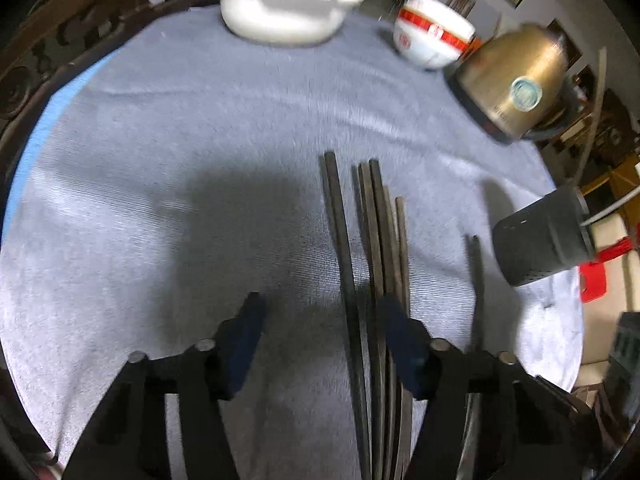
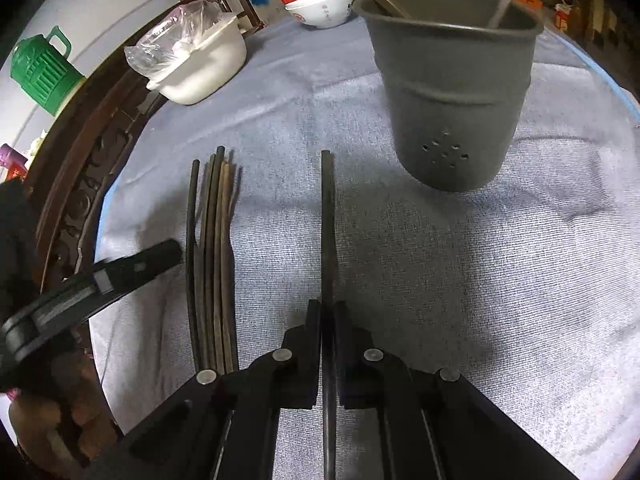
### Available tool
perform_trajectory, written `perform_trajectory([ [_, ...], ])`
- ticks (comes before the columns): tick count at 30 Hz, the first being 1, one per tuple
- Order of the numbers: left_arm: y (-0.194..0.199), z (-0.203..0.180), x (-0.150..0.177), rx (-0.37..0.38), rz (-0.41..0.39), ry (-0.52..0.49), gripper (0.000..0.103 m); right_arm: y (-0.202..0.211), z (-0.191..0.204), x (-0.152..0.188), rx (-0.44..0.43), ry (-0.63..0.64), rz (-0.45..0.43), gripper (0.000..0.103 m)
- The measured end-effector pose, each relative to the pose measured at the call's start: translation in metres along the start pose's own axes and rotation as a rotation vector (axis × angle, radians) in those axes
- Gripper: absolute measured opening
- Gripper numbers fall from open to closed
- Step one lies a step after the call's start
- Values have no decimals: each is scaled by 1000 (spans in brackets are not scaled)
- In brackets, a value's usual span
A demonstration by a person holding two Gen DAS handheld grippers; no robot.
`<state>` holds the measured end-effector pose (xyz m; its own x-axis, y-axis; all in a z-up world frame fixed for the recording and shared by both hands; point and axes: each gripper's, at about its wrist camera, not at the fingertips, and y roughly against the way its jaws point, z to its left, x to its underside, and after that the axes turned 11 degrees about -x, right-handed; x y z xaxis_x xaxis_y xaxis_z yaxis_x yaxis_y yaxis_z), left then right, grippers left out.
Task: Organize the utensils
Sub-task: 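Grasp a chopstick with the right tool while the left tool grasps another, then lift both chopsticks and carry them above the grey cup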
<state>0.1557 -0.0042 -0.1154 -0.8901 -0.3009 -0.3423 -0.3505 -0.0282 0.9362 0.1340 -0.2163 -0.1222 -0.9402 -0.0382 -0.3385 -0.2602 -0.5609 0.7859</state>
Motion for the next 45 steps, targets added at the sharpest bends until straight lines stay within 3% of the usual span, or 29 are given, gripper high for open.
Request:
perform_trajectory([
  [1,0,-3,0,-23,-7,-18,48,0,-2,1,-3,2,1,6],
  [2,0,-7,0,-46,2,-43,35,0,-2,0,-6,4,3,6],
  [3,0,-9,-1,-36,10,-60,12,0,-2,1,-7,6,5,6],
  [5,-3,-9,-2,-11,50,-89,6,-4,2,-1,-4,18,17,6],
  [10,2,-6,2,-19,80,-279,6,-2,6,2,30,65,85,6],
  [12,5,4,5,-45,82,-288,6,0,4,4,33,60,101,7],
  [14,6,12,6,-18,98,-266,6,0,0,3,17,43,106,9],
  [16,7,11,6,0,120,-269,18,0,-1,0,16,33,124,9],
  [18,10,11,3,15,131,-252,50,0,1,-10,31,30,128,10],
  [22,9,9,-10,3,126,-227,51,-4,5,-34,70,29,109,10],
  [26,3,4,-20,-32,152,-251,45,-23,9,-44,98,39,165,14],
  [27,3,2,-22,-38,153,-262,20,-23,13,-44,117,60,168,14],
  [28,3,1,-21,-43,161,-280,7,-23,16,-45,129,67,169,12],
  [32,8,17,-20,20,147,-241,6,-15,17,-40,118,67,154,8],
  [37,46,57,-8,130,13,-101,6,35,15,-18,27,42,-18,7],
  [40,83,75,-4,188,-157,-24,6,82,20,-7,-13,54,-205,7],
  [41,103,78,-1,194,-255,2,6,96,23,-5,-2,62,-275,7],
  [45,139,84,3,200,-518,57,6,141,32,5,46,106,-537,7],
])
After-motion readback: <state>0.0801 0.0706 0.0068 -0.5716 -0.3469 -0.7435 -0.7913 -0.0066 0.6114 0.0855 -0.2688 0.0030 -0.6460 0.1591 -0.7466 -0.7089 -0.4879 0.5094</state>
